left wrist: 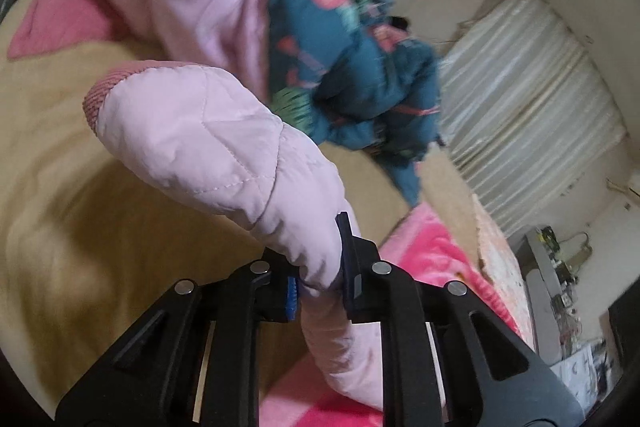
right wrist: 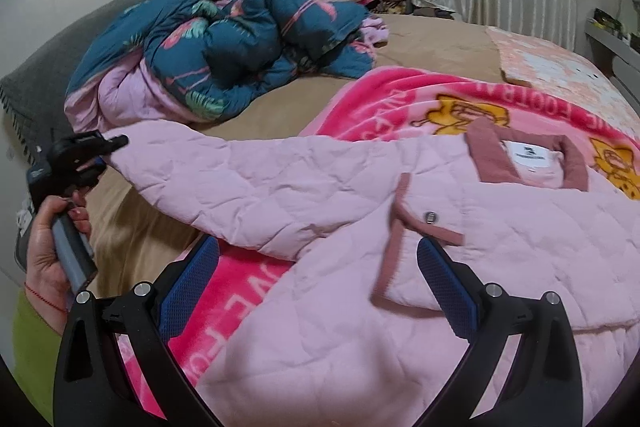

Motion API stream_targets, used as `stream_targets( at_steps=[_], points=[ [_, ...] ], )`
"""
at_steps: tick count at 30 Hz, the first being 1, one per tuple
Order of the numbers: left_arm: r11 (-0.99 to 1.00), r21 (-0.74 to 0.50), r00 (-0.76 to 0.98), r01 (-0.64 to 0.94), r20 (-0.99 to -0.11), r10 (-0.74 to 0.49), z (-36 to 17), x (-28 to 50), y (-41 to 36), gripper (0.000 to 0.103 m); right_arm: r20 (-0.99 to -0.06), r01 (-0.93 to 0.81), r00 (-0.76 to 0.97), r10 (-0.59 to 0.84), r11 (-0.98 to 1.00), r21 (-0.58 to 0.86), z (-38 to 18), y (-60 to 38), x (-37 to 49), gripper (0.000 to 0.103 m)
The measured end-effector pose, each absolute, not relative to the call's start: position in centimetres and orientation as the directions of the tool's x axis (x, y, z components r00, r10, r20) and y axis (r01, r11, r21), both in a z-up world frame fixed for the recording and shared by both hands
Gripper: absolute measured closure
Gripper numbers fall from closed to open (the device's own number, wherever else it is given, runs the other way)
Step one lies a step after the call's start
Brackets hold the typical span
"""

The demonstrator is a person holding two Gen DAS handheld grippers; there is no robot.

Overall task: Fold large clothes
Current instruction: 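Grasp the sleeve cuff with the left gripper and lift it, then carry the held sleeve up and across over the jacket body with the left gripper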

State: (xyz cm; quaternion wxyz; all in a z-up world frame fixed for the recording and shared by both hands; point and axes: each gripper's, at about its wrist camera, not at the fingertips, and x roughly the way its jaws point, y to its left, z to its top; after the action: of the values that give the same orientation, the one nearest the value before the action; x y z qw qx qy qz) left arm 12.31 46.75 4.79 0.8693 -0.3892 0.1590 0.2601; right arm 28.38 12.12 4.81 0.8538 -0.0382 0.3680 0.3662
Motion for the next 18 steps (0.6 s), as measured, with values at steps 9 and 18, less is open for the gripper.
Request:
stream_targets(
  at_steps=[9,18],
  points=[
    [0.701,-0.569,0.902,-0.43,-0.311,0.3,11.8,12.8,39.8,0.095,-0.626,-0.582,0.518,0.582,0.777,0.24,5.7,6.3,28.7,0.004],
    [0.805,-0.53,0.962,-0.266,-0.201,0.185,16.1,14.2,32.8,0.095,-0.611,-0.517,0.561,0.558,0.813,0.268,5.9,0.8,28.7,0.004]
  ],
)
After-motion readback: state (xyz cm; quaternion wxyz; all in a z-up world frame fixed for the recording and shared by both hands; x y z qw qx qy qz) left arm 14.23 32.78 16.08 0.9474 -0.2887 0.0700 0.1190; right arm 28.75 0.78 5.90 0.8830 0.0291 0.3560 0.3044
